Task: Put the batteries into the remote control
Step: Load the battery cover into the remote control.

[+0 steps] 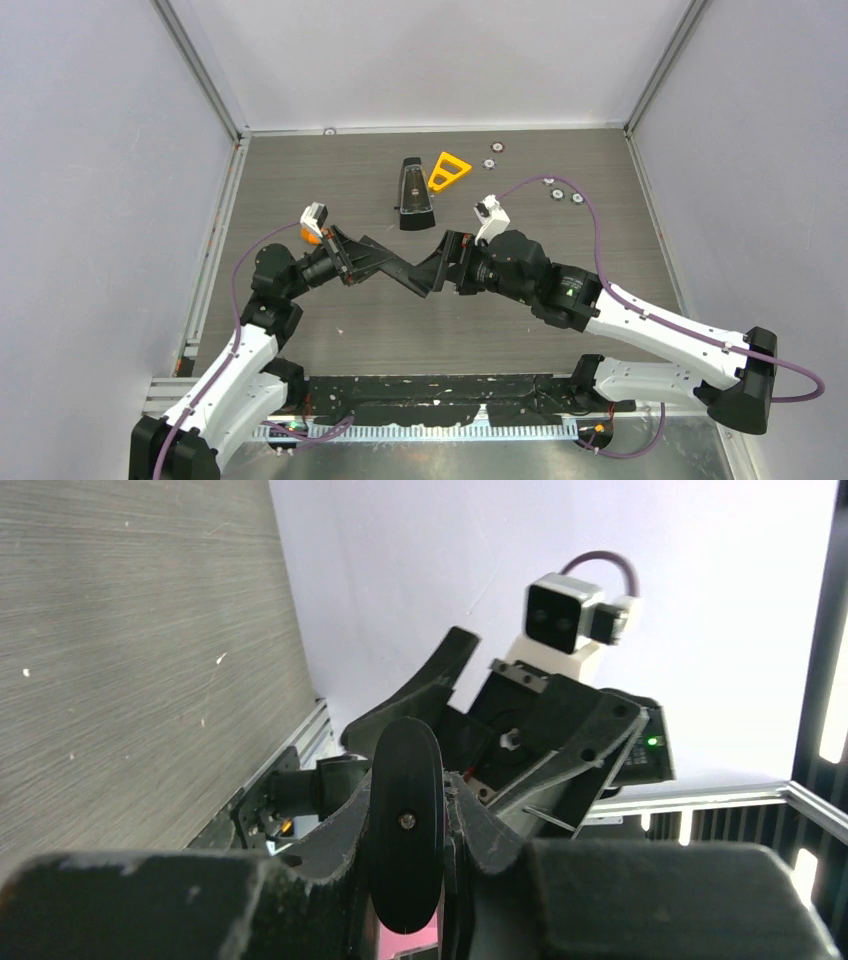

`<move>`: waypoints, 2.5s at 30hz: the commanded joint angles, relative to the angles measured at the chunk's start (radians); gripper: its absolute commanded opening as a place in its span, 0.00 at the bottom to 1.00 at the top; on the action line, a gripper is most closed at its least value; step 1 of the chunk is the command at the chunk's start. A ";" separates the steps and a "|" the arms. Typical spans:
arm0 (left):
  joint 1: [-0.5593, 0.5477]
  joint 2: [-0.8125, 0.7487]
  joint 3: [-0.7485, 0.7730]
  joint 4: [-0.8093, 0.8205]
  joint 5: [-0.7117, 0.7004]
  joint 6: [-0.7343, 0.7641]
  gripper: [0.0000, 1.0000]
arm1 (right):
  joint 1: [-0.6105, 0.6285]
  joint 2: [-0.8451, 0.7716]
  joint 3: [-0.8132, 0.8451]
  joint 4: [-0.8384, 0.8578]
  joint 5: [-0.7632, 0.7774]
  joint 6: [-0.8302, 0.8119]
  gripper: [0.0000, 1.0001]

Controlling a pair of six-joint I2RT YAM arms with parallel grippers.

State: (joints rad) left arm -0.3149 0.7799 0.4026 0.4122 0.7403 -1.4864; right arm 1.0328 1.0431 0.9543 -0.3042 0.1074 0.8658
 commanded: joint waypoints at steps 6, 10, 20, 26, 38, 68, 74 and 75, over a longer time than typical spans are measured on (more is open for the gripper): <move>-0.001 -0.072 0.007 0.083 -0.065 -0.091 0.00 | 0.003 0.010 -0.073 0.248 -0.051 0.191 0.89; -0.001 -0.082 -0.006 0.121 -0.071 -0.127 0.00 | 0.002 0.033 -0.107 0.334 -0.076 0.235 0.75; -0.001 -0.147 -0.060 0.176 -0.150 -0.304 0.00 | 0.004 0.066 -0.150 0.433 -0.093 0.290 0.54; -0.001 -0.173 -0.079 0.187 -0.178 -0.388 0.00 | 0.004 0.099 -0.152 0.473 -0.092 0.303 0.45; -0.001 -0.182 -0.062 0.192 -0.174 -0.429 0.00 | 0.012 0.179 -0.127 0.525 -0.093 0.309 0.31; -0.003 -0.220 -0.019 0.049 -0.133 -0.258 0.00 | 0.023 0.310 -0.050 0.541 -0.092 0.322 0.14; -0.001 -0.235 -0.040 -0.039 -0.199 -0.155 0.00 | 0.015 0.192 -0.114 0.523 -0.093 0.292 0.42; -0.001 -0.236 -0.045 -0.055 -0.208 -0.141 0.00 | 0.014 0.173 -0.123 0.516 -0.092 0.280 0.52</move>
State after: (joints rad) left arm -0.2882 0.5640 0.3141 0.3599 0.4610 -1.7340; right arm 1.0336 1.2770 0.8738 0.2760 0.0185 1.2098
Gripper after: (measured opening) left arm 0.205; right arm 0.392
